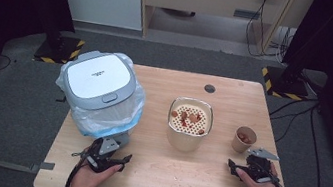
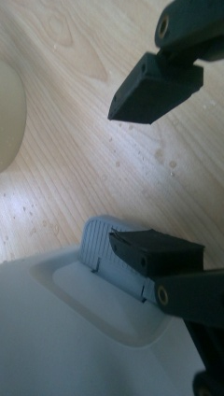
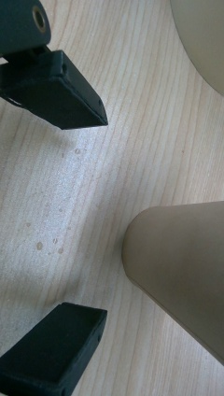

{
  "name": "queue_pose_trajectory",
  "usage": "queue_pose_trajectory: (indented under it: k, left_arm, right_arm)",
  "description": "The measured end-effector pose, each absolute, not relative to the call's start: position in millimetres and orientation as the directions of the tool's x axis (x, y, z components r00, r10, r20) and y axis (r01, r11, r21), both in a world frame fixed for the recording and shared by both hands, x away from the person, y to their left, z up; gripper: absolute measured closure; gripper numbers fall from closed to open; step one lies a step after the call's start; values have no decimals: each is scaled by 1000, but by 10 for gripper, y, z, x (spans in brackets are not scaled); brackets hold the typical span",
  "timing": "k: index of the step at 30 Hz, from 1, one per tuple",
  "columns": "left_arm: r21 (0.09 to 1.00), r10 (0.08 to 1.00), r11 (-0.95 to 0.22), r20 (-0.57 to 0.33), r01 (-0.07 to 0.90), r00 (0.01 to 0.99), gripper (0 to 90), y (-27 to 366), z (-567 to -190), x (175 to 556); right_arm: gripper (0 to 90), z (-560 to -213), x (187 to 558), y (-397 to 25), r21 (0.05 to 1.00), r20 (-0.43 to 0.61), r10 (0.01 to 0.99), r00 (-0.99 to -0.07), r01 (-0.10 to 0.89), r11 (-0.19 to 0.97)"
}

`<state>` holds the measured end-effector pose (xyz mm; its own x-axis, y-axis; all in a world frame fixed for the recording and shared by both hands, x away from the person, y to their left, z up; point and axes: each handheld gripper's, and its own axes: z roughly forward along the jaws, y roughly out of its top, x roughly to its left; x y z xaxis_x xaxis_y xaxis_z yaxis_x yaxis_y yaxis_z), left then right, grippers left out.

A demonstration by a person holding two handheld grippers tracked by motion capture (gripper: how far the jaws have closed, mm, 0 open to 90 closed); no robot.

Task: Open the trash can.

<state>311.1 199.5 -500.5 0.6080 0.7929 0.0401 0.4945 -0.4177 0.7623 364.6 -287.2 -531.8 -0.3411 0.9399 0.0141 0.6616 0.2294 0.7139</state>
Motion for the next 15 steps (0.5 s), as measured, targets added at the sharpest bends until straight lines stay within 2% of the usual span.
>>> queue_pose_trajectory:
  k: [5,7,8,9,10,11,15]
  left_arm:
    - [780,814,-405,70,477,576,592,1991,-4985,3166]
    - [784,821,-395,67,479,568,627,1987,-4987,3172]
    - [783,824,-394,68,481,563,686,1986,-4986,3180]
    - [783,827,-394,74,481,557,686,1990,-4984,3187]
    - [785,833,-390,77,482,548,744,1995,-4982,3195]
    - [780,822,-433,136,453,552,763,2032,-4969,3237]
    - [772,826,-451,172,447,537,814,2062,-4978,3277]
  right_arm:
    - [118,-5315,3643,-2872,714,16,937,-350,660,234]
    - [121,-5316,3644,-2874,714,15,937,-349,660,234]
    - [123,-5313,3642,-2878,715,20,939,-344,662,227]
    - [123,-5313,3642,-2878,715,20,939,-344,662,227]
    - [125,-5312,3641,-2883,715,22,940,-340,663,223]
    - [125,-5311,3640,-2884,713,25,940,-340,665,221]
    - [126,-5316,3642,-2884,713,25,939,-342,665,223]
